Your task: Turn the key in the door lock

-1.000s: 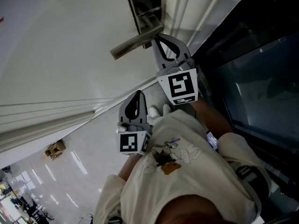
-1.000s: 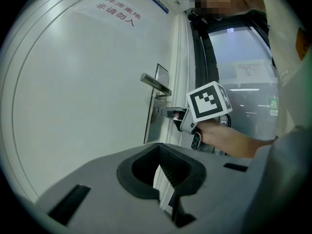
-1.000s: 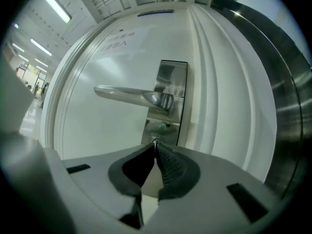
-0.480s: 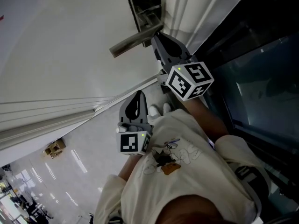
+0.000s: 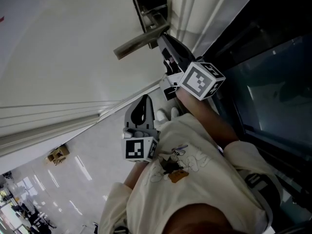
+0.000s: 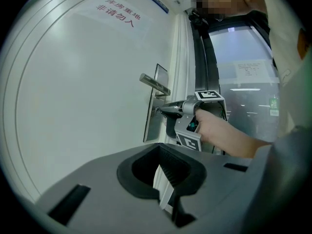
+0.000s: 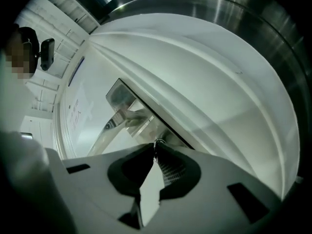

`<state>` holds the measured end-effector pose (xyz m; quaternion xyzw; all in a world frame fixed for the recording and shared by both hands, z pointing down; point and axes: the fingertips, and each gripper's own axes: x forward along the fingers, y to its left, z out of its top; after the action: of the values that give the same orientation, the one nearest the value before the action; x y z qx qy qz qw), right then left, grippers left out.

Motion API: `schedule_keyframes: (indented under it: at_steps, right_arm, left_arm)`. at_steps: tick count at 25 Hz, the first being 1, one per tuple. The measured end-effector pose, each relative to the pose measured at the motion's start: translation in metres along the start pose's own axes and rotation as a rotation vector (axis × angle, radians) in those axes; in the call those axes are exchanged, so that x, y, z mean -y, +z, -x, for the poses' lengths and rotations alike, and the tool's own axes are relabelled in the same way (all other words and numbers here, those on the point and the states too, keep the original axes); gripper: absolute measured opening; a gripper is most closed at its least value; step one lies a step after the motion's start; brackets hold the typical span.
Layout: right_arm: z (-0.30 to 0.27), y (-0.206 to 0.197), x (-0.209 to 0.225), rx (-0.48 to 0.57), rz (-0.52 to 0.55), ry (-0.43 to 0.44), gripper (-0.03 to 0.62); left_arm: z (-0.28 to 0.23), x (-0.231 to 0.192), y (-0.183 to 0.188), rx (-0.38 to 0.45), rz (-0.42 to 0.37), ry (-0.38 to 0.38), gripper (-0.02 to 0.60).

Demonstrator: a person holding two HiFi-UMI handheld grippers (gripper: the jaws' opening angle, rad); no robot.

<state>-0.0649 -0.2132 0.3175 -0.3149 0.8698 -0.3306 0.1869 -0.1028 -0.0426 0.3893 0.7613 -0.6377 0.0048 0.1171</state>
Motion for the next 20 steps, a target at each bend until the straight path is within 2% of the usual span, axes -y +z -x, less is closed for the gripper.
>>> schedule_keyframes:
  at_steps: [3, 6, 12, 20]
  right_arm:
    - [-0.001, -0.001, -0.002, -0.014, 0.031, 0.021, 0.034]
    - [-0.001, 0.003, -0.005, -0.008, 0.065, 0.036, 0.077]
    - [0.006, 0.009, -0.007, -0.012, 0.139, 0.015, 0.112]
    - [0.025, 0.018, -0.017, 0.005, 0.240, 0.019, 0.110]
  left_arm:
    - [0.000, 0.001, -0.001, -0.001, 0.001, -0.002, 0.006]
    - [-0.001, 0.000, 0.000, 0.001, -0.001, -0.004, 0.006]
    - [0.001, -0.001, 0.002, 0.004, -0.005, -0.002, 0.006]
    - [-0.002, 0.003, 0.005, 0.007, -0.010, -0.019, 0.006]
